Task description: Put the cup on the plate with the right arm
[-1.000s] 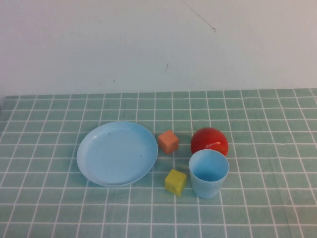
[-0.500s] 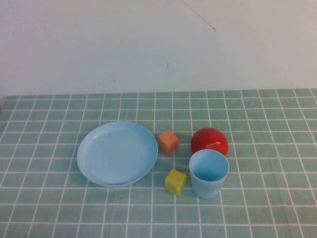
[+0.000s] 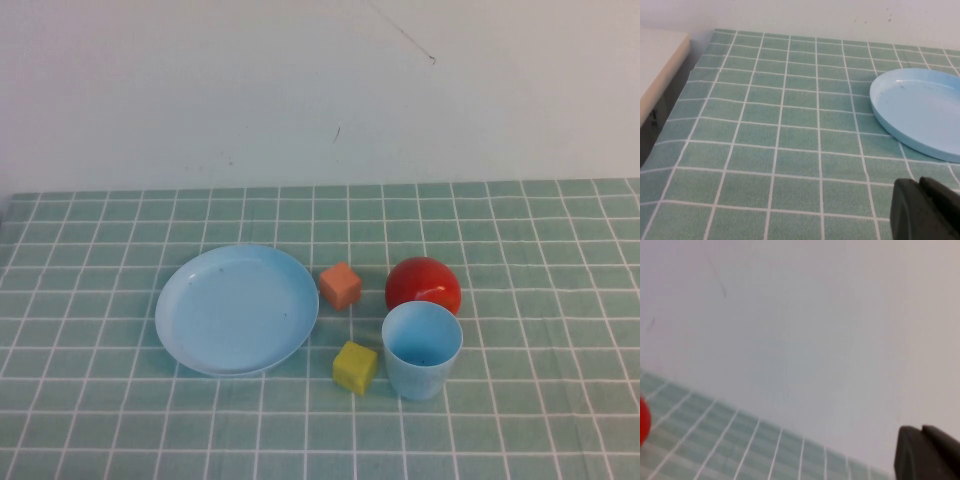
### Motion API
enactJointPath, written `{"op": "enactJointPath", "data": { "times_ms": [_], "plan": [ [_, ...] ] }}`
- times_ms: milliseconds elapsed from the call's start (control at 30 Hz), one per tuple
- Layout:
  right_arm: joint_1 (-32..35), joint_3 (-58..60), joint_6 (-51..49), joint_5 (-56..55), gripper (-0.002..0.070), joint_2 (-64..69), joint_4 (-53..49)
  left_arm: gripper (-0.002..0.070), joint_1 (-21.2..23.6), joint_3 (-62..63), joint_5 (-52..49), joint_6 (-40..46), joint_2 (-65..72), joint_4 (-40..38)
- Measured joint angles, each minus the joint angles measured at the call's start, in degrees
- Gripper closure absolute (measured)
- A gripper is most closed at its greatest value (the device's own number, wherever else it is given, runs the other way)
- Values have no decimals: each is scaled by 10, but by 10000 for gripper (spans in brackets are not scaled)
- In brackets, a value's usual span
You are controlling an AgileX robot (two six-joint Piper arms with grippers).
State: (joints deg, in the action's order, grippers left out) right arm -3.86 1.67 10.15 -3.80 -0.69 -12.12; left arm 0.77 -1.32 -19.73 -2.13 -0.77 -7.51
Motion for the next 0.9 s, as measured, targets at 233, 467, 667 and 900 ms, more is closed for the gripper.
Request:
{"op": "enactJointPath", "data": {
  "times_ms": [233, 467, 667, 900],
  "plan": [
    [0, 0, 8, -287, 678, 0, 12, 678, 0, 0, 0, 0, 0, 0],
    [0, -151, -114, -153, 678, 2, 26, 678, 0, 0, 0, 0, 0, 0],
    [0, -354, -136, 215, 678, 120, 18, 678, 0, 0, 0, 0, 0, 0],
    [0, -460, 29, 492, 678, 323, 53, 678, 0, 0, 0, 0, 0, 0]
  ]
}}
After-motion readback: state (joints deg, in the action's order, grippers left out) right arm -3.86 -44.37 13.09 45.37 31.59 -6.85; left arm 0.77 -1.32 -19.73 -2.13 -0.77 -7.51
